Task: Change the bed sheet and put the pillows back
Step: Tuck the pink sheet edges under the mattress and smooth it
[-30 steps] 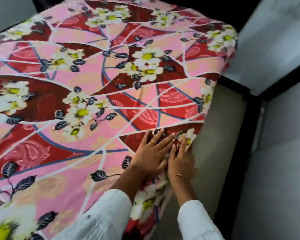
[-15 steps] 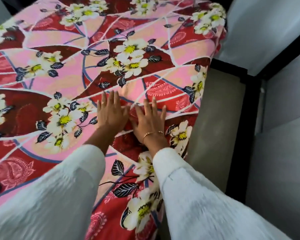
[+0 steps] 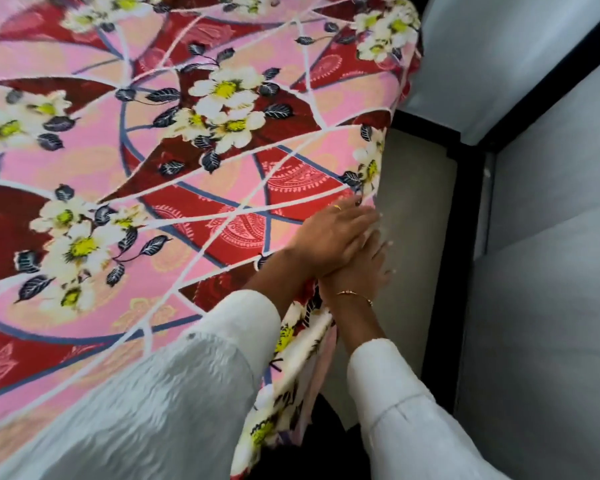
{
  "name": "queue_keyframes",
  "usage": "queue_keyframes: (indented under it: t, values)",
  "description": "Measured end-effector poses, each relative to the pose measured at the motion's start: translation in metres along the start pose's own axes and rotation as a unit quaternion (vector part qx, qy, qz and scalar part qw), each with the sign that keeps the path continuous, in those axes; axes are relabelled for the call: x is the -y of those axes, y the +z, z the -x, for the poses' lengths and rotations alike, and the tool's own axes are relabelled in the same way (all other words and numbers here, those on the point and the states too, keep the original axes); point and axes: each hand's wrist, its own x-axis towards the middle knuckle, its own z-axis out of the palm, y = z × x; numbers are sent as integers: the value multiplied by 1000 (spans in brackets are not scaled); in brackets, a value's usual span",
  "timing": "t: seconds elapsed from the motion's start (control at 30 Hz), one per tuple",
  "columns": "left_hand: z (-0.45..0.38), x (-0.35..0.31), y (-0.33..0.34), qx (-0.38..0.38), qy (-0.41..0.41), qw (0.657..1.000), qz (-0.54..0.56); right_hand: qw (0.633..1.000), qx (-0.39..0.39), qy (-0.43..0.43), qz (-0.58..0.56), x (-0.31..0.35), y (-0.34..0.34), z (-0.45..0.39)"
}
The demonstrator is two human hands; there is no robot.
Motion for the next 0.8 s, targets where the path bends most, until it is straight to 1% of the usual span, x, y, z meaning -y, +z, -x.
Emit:
queue_keyframes:
  t: [0.03,0.1,0.13,0.2,0.23,0.27,0.37,0.4,0.47,0.5,0.53,0.6,0.67,0.7,0.8]
  values:
    - [7,4,-5,-76,-36,996,17,999,-27,-20,13,7,-5,1]
    - [32,23,-22,-179,-128,975,9,995,-69,-72,13,34,-8,5]
    - [51,39,-36,-215,-176,961,0,990,-81,-111,5,57,-3,8]
    - [94,75,-54,-252,-261,932,-19,973,-102,-205,-8,102,13,17]
    - [124,96,-65,-254,-304,917,-43,961,-95,-259,-3,133,24,24]
    - [153,113,-74,-243,-344,904,-71,952,-71,-298,5,159,35,30]
    - [254,162,-99,-192,-456,856,-150,919,8,-392,41,229,77,58]
    - [291,176,-107,-176,-494,837,-155,904,32,-421,59,250,94,69]
    - [353,195,-121,-162,-561,798,-150,883,87,-449,108,282,123,81]
    - [381,202,-127,-153,-585,782,-147,880,88,-451,120,295,135,87]
    - [402,207,-133,-136,-597,776,-149,881,75,-449,128,308,143,92]
    - [442,217,-141,-114,-597,775,-170,875,53,-462,136,341,164,110]
    - [467,230,-151,-128,-610,761,-179,857,45,-495,138,375,182,131]
    - [475,237,-155,-141,-628,744,-178,843,45,-516,142,390,189,141]
    - [506,262,-170,-181,-693,678,-164,790,69,-590,152,435,216,181]
